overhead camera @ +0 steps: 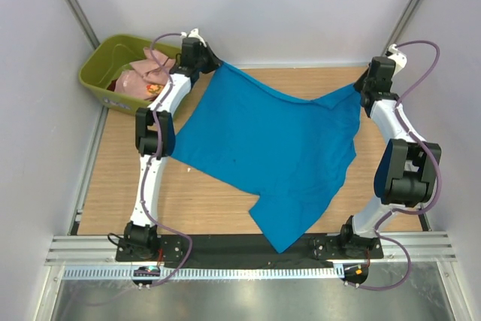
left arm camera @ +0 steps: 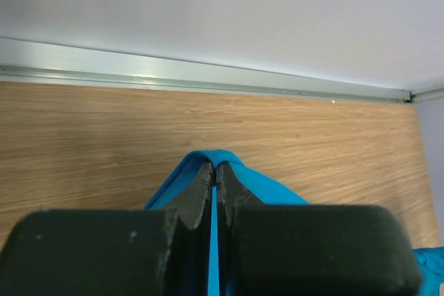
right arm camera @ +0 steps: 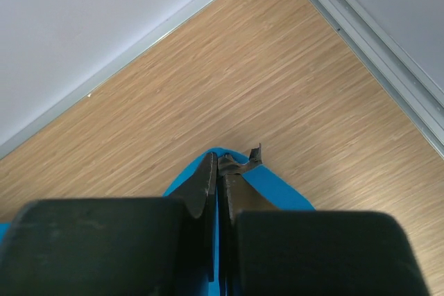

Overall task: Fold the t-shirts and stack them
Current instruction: Flatten the tshirt out, then fold the tshirt

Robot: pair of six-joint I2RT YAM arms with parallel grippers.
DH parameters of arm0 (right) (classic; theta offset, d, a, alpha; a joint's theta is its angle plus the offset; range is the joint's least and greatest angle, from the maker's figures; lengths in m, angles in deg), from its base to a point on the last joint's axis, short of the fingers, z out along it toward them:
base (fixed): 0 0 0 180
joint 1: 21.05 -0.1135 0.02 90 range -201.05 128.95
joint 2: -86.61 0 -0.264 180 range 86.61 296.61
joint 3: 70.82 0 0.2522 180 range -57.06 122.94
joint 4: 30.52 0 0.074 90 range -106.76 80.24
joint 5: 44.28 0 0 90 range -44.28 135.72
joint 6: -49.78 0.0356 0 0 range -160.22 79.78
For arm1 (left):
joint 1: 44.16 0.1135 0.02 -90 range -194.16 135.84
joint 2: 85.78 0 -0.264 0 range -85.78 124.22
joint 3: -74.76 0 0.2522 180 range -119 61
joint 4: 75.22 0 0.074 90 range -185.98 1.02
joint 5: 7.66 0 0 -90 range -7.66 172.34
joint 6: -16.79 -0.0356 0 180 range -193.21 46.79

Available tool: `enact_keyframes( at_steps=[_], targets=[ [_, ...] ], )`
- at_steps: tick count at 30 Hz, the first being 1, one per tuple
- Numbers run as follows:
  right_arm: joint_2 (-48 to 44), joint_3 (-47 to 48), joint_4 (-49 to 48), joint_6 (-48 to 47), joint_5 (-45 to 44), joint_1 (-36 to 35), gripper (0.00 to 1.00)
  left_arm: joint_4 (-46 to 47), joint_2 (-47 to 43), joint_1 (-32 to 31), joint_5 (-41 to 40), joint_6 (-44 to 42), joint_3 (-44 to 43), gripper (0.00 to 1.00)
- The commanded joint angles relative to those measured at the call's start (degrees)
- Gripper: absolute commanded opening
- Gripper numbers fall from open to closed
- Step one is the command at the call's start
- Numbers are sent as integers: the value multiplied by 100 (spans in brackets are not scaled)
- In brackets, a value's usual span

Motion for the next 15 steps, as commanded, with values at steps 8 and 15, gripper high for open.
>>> enact_keyframes(
  at_steps=[8, 15],
  targets=[
    [-274, 568, 816, 31, 232, -40, 1, 209, 196, 453, 93, 302, -273, 0],
    [-334, 710, 949, 329, 109, -40, 1, 227, 257, 471, 286, 433, -387, 0]
  ],
)
